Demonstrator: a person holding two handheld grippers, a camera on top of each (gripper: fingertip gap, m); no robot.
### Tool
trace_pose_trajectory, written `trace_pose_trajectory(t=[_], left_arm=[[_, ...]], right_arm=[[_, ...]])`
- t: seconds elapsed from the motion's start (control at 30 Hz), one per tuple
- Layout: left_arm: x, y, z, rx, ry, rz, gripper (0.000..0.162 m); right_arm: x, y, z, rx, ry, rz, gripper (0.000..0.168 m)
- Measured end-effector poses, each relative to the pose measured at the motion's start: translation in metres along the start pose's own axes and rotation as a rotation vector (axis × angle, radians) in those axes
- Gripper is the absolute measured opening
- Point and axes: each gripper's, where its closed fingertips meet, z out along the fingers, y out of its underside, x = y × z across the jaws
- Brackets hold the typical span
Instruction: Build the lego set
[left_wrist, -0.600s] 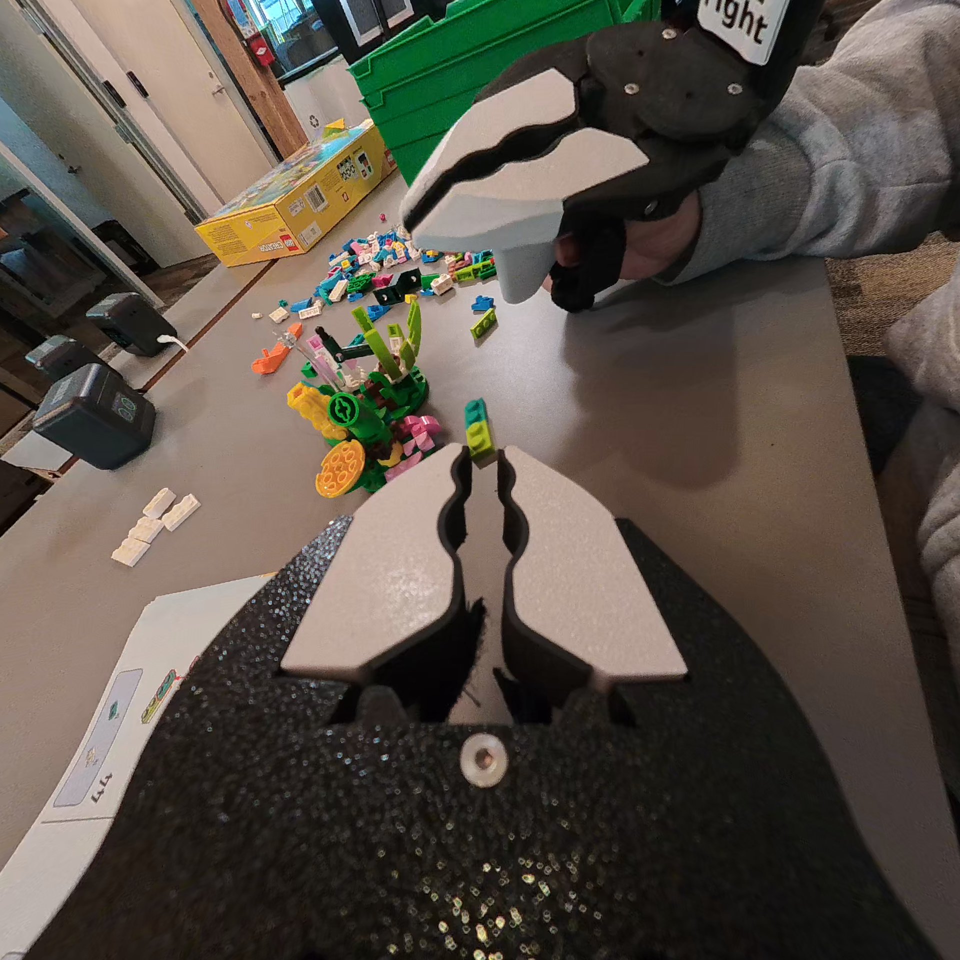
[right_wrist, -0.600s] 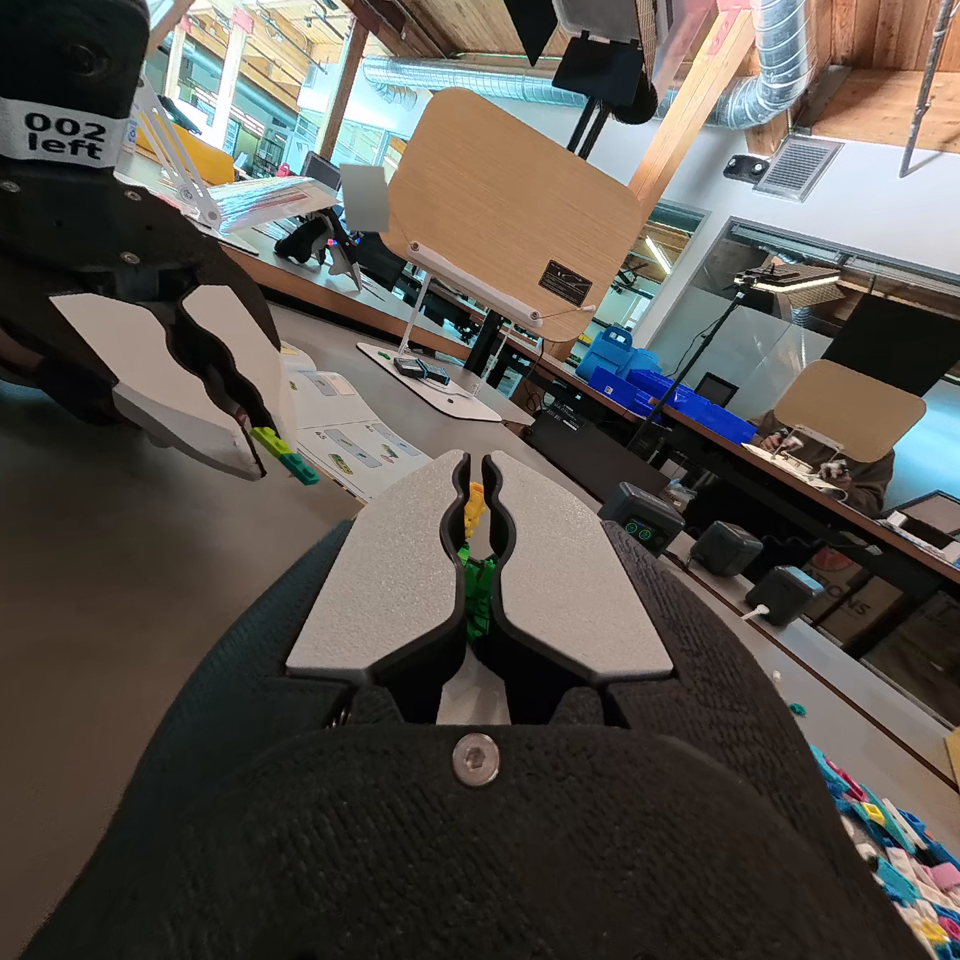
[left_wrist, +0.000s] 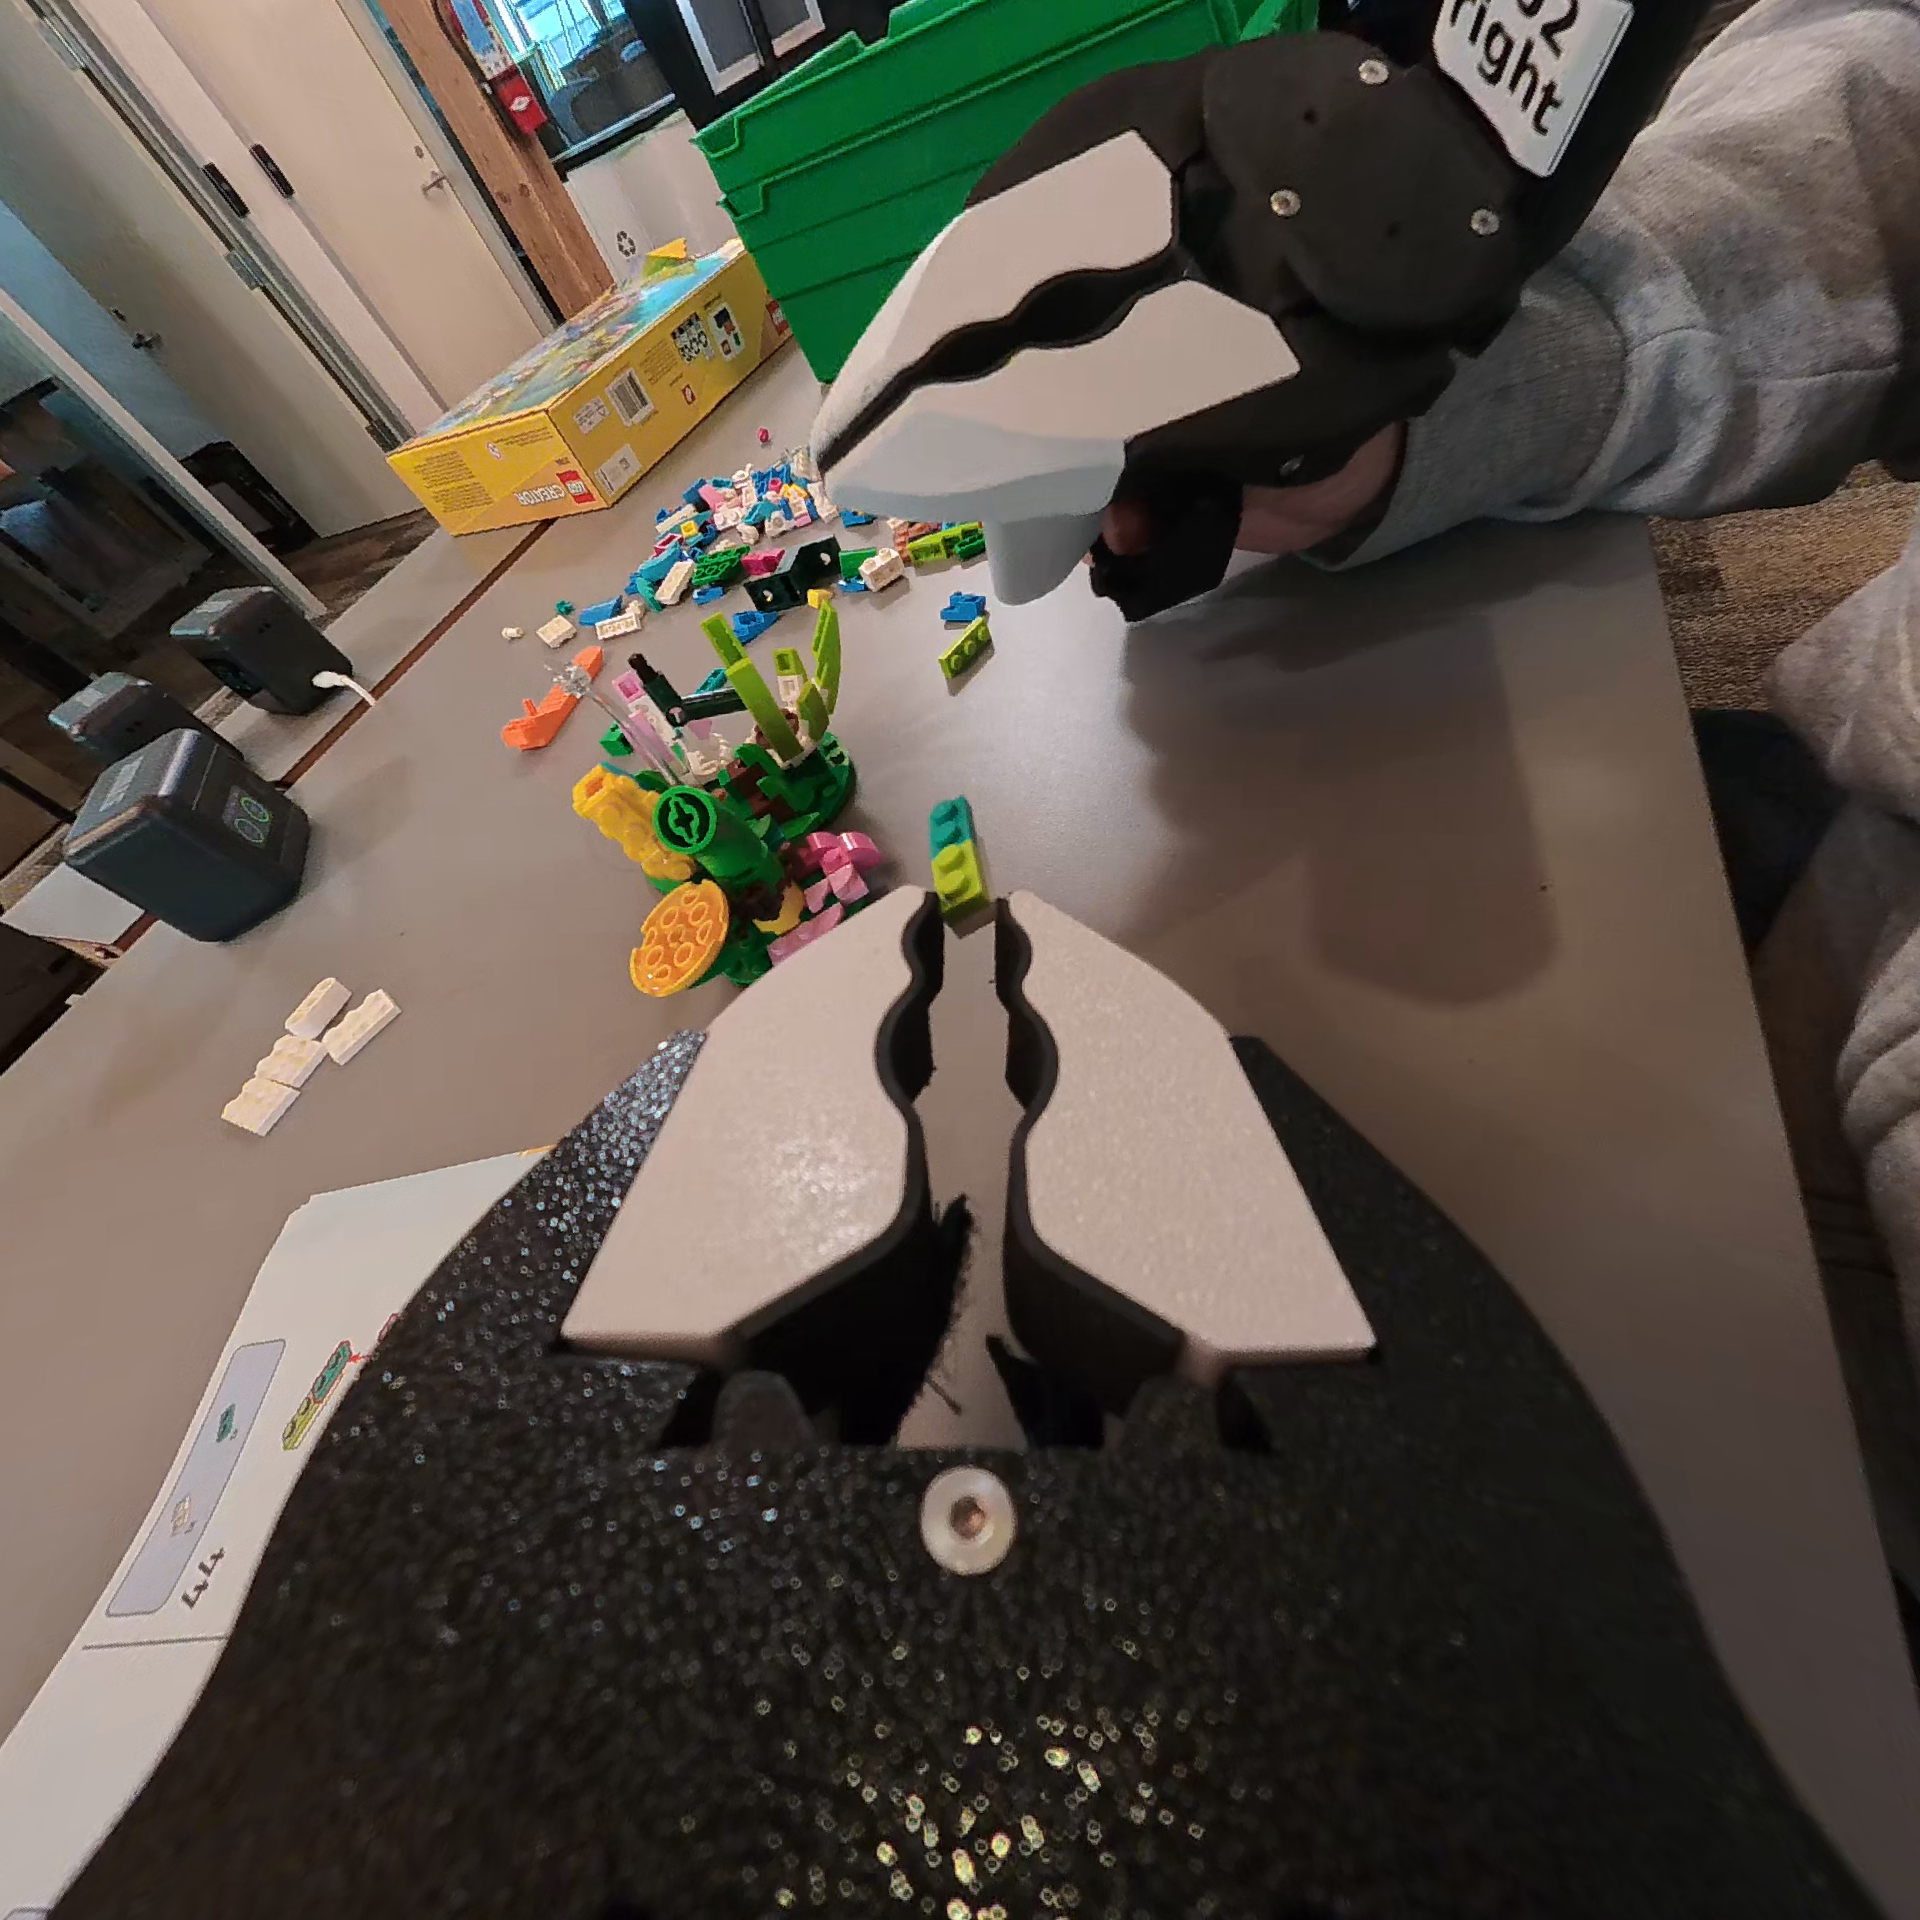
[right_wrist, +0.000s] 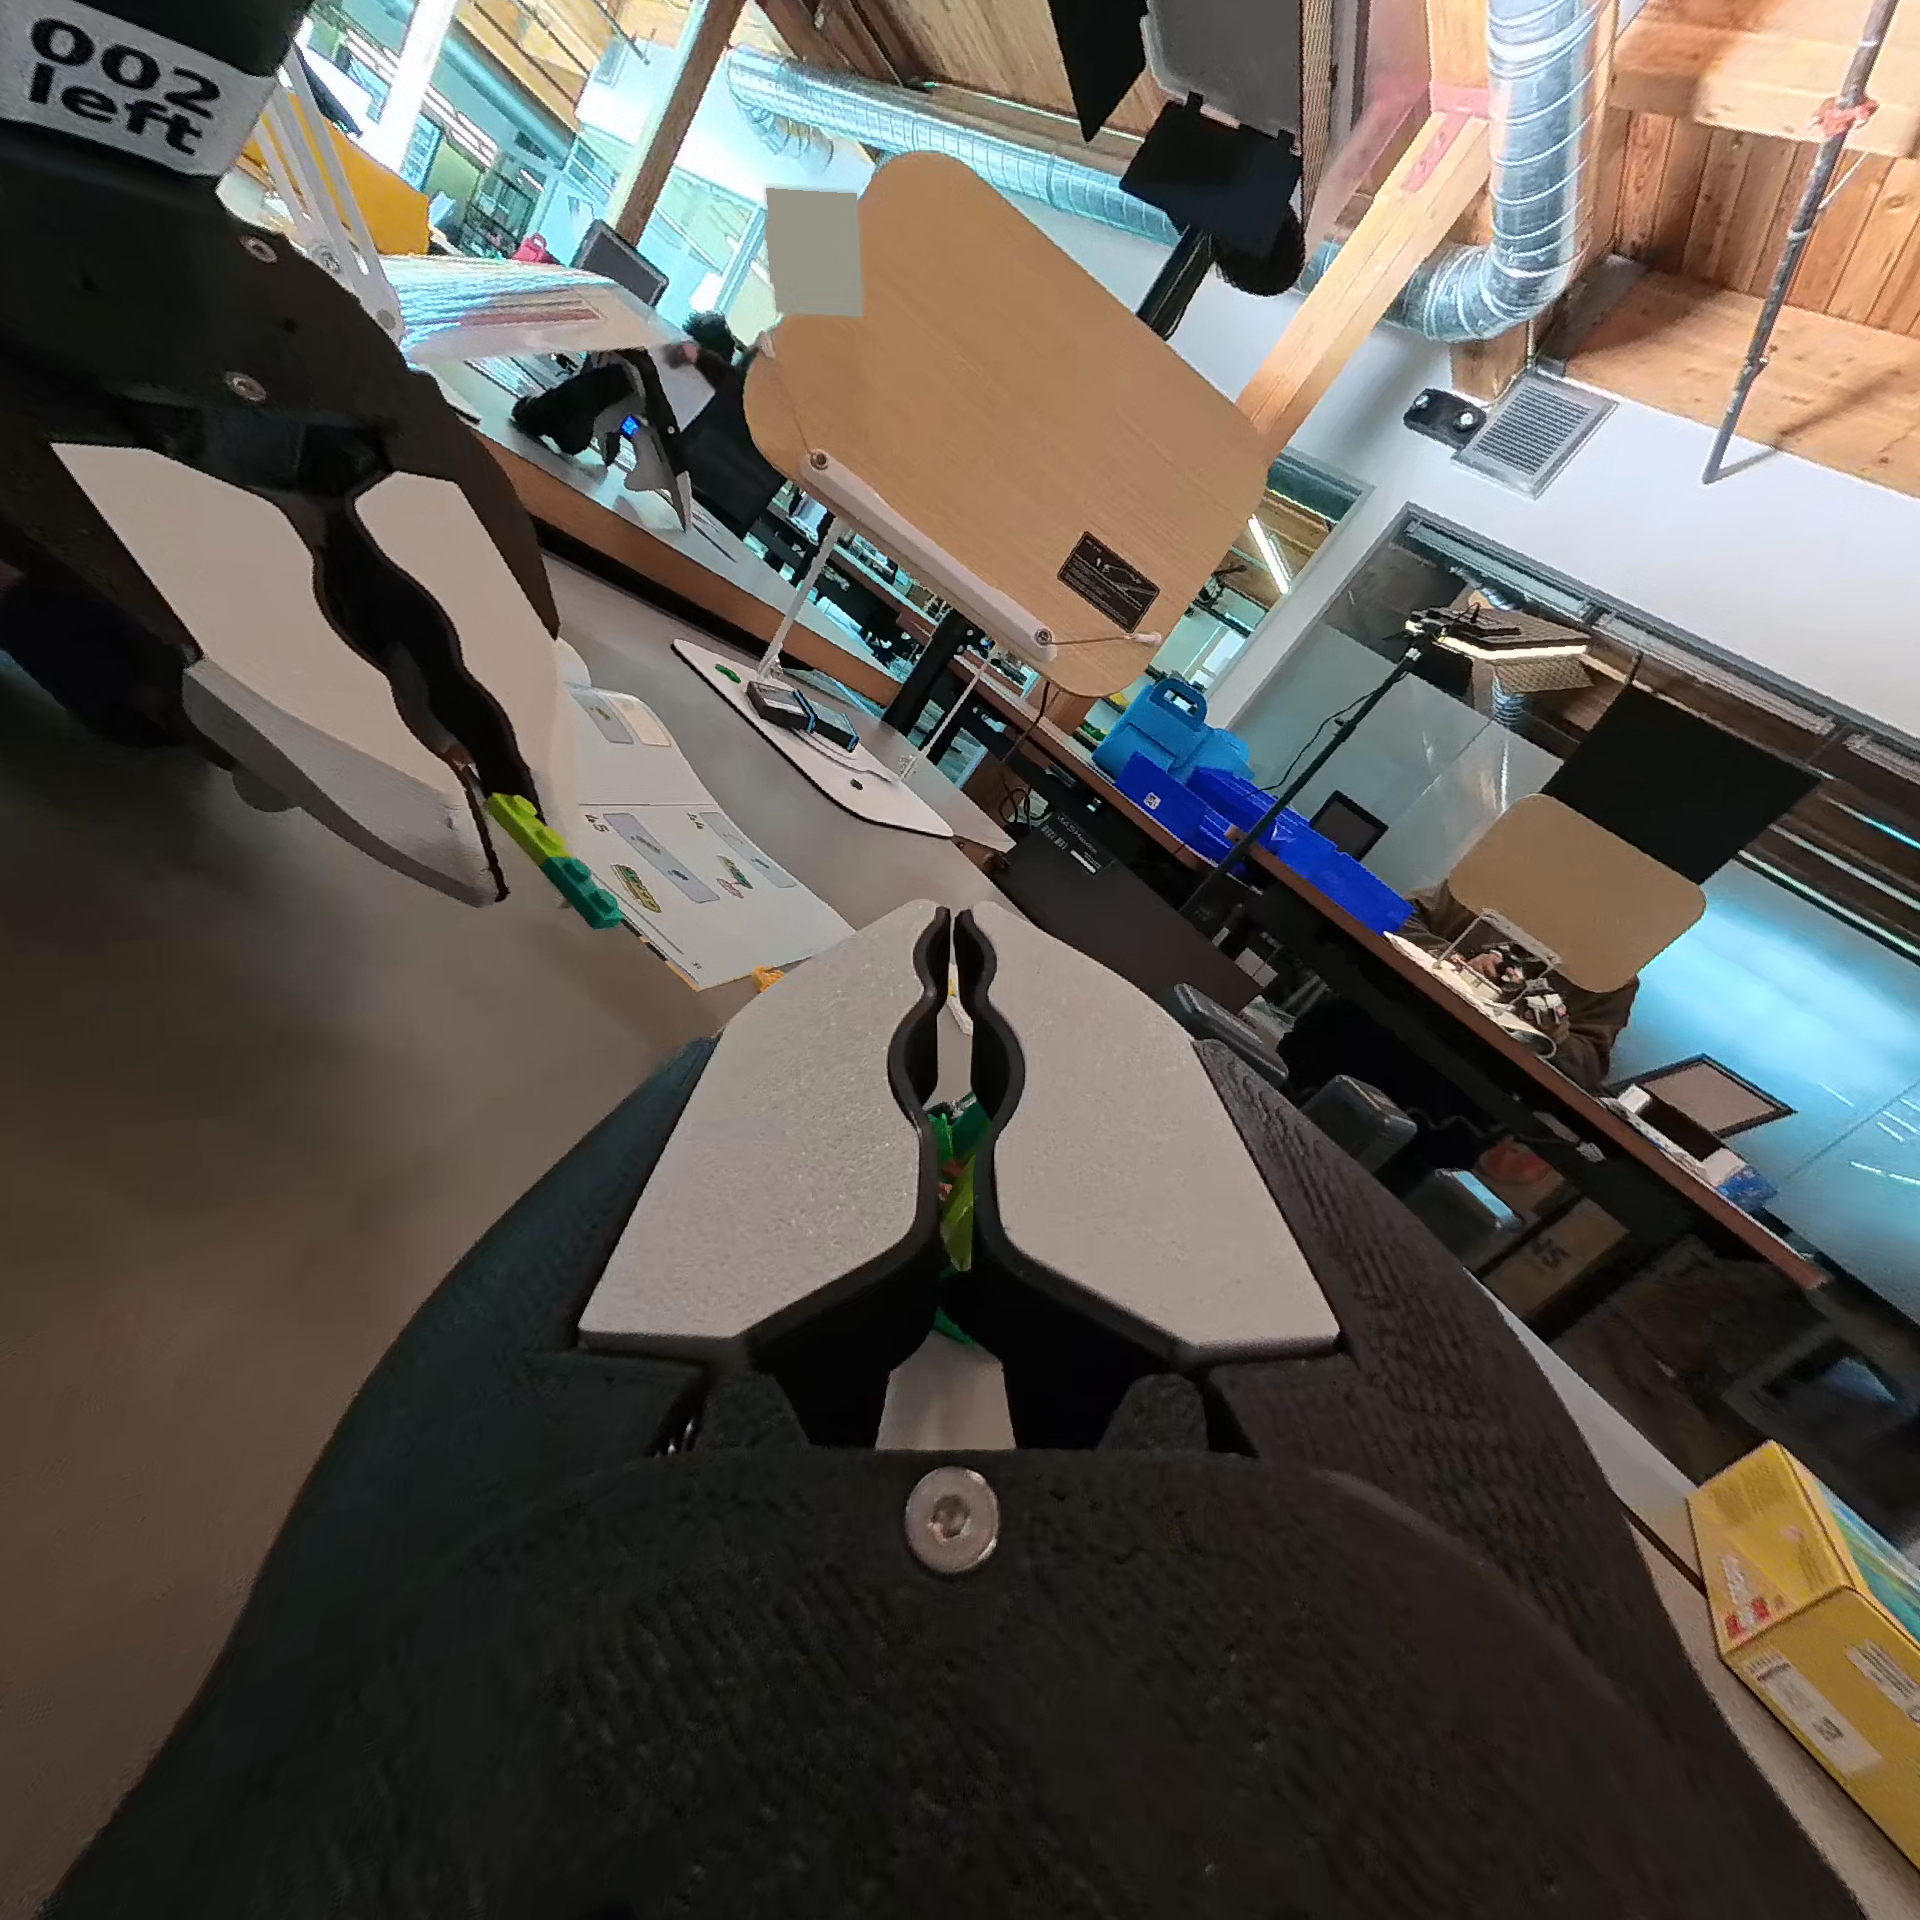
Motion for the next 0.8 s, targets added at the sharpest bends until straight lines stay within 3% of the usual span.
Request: trace_pose_trajectory(t=[0.8], left_arm=[[0.0015, 0.0006, 0.001, -0.007, 0.004, 0.013, 0.009]], right_arm=[[-0.0032, 0.0017, 0.0008, -0.006, -0.015, -0.011, 0.0]])
